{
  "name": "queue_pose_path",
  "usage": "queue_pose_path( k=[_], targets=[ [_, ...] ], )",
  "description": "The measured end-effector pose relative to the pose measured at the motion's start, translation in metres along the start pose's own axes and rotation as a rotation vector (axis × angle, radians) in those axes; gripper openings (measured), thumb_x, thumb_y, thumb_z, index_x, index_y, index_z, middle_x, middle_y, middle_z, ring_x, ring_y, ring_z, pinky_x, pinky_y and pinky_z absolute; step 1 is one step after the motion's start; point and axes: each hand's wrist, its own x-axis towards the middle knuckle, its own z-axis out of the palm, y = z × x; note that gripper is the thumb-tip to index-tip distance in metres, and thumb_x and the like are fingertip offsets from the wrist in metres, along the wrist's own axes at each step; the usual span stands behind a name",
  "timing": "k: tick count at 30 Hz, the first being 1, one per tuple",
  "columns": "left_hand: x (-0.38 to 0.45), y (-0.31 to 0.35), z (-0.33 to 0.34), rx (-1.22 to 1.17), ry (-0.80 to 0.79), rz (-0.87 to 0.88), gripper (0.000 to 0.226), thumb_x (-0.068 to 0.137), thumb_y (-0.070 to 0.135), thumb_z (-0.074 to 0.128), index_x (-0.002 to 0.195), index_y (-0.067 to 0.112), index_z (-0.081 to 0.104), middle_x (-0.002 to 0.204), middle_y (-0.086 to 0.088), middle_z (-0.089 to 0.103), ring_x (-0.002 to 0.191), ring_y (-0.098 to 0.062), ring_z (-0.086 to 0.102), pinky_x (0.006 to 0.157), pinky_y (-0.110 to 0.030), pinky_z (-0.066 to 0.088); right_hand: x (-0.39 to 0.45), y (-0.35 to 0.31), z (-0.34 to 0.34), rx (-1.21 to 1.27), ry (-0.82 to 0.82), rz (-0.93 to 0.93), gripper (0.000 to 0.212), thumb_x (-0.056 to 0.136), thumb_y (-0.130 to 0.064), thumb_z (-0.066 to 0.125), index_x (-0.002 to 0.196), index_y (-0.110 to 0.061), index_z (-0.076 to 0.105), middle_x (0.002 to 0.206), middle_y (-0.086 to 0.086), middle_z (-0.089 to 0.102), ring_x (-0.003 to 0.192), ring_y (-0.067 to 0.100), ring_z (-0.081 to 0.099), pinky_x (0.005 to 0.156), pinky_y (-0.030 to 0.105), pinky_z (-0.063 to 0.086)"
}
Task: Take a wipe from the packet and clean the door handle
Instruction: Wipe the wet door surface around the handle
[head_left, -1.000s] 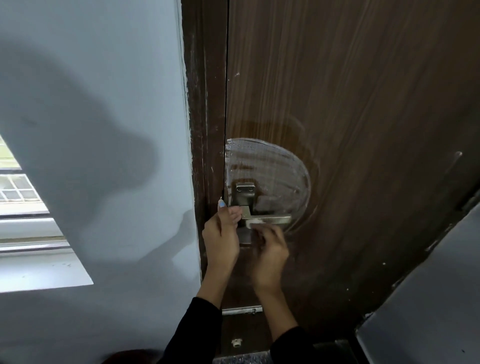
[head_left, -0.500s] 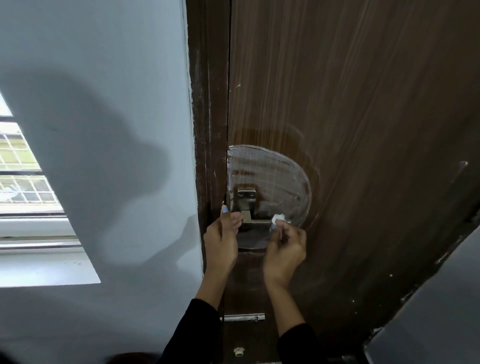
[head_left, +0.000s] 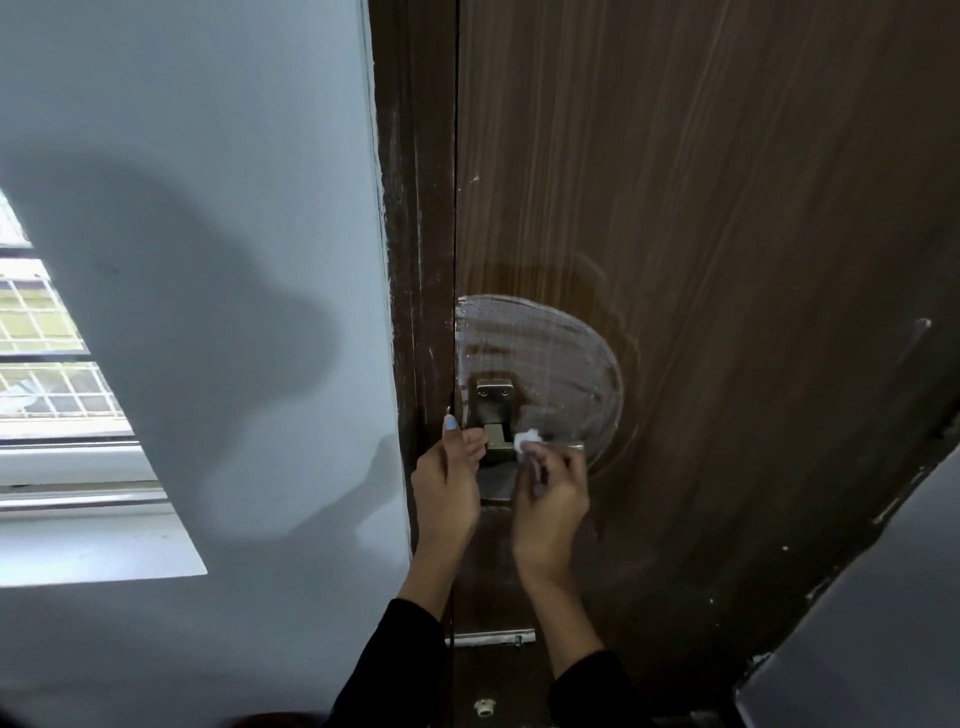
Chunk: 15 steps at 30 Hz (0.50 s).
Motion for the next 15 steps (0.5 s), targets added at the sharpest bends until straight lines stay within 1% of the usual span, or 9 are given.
queue_pose_path(
  k=[2,3,5,8,9,11,13,14,15],
  targets=[
    [0.000,0.000,-0.001,-0.002,-0.005,0.001,0.055,0.099,0.041,0.027,0.115,0.005,0.064,0.112,-0.008,0.068,0.102,-0.017,0.064,0.097,-0.032,0.048,0.000,0.005,-0.005,-0.009,-0.006,-0.043,0.018,0.078,0.008,0.064,0.091,-0.003,0.069,0.097,0.010,0.059,0.083,0.013,0.058,0.079,-0.003,0.036],
    [0.001,0.000,-0.001,-0.001,-0.006,0.004,0.055,0.098,0.042,0.026,0.115,0.006,0.064,0.112,-0.007,0.068,0.102,-0.016,0.064,0.097,-0.031,0.048,0.003,0.008,-0.007,-0.009,0.030,-0.009,0.018,0.078,0.008,0.064,0.091,-0.003,0.069,0.096,0.011,0.060,0.081,0.015,0.059,0.076,-0.006,0.034],
    [0.000,-0.002,0.000,0.007,-0.001,0.013,0.053,0.098,0.041,0.027,0.114,0.007,0.064,0.111,-0.007,0.068,0.101,-0.015,0.064,0.097,-0.031,0.048,0.010,0.012,-0.009,-0.012,0.106,0.047,0.017,0.080,0.006,0.063,0.094,-0.003,0.068,0.100,0.013,0.059,0.084,0.017,0.059,0.078,-0.001,0.037],
    [-0.002,-0.003,0.002,0.004,0.016,0.027,0.048,0.099,0.037,0.029,0.111,0.008,0.065,0.109,-0.007,0.068,0.102,-0.018,0.064,0.098,-0.035,0.048,0.006,0.011,-0.004,-0.082,0.026,-0.045,0.028,0.079,0.005,0.064,0.106,-0.004,0.065,0.110,0.010,0.057,0.099,0.015,0.056,0.090,0.022,0.046],
    [-0.002,-0.004,0.002,0.005,0.020,0.029,0.047,0.099,0.036,0.030,0.109,0.008,0.066,0.108,-0.006,0.069,0.102,-0.019,0.065,0.097,-0.035,0.049,0.002,0.010,-0.002,-0.076,-0.012,-0.079,0.031,0.079,0.005,0.064,0.108,-0.006,0.065,0.111,0.008,0.056,0.103,0.013,0.053,0.093,0.022,0.045],
    [0.001,-0.001,0.002,0.030,0.019,0.044,0.043,0.099,0.036,0.032,0.104,0.012,0.067,0.103,-0.005,0.070,0.098,-0.017,0.066,0.093,-0.032,0.050,-0.004,0.011,0.001,-0.012,-0.084,-0.106,0.035,0.078,0.009,0.064,0.109,-0.007,0.065,0.111,0.005,0.057,0.105,0.009,0.053,0.096,0.016,0.042],
    [0.004,0.006,0.000,0.136,0.042,0.164,0.041,0.097,0.041,0.032,0.094,0.019,0.066,0.086,0.002,0.069,0.083,-0.007,0.065,0.079,-0.024,0.050,-0.003,0.012,0.000,-0.041,-0.104,-0.123,0.032,0.076,0.008,0.067,0.104,-0.008,0.068,0.106,0.005,0.061,0.099,0.012,0.058,0.091,0.017,0.046],
    [0.007,0.013,-0.003,0.219,0.065,0.279,0.042,0.095,0.045,0.031,0.089,0.021,0.065,0.077,0.006,0.066,0.073,-0.004,0.063,0.070,-0.022,0.049,0.001,0.010,-0.001,-0.039,-0.097,-0.093,0.030,0.076,0.006,0.068,0.100,-0.011,0.069,0.102,0.004,0.063,0.094,0.012,0.061,0.085,0.015,0.049],
    [0.012,0.022,-0.006,0.296,0.098,0.402,0.043,0.095,0.045,0.030,0.089,0.020,0.064,0.074,0.005,0.065,0.069,-0.005,0.061,0.065,-0.023,0.049,0.007,0.006,-0.003,0.000,-0.087,-0.034,0.028,0.077,0.003,0.068,0.098,-0.016,0.069,0.098,0.001,0.063,0.090,0.011,0.063,0.079,0.009,0.048]
  ],
)
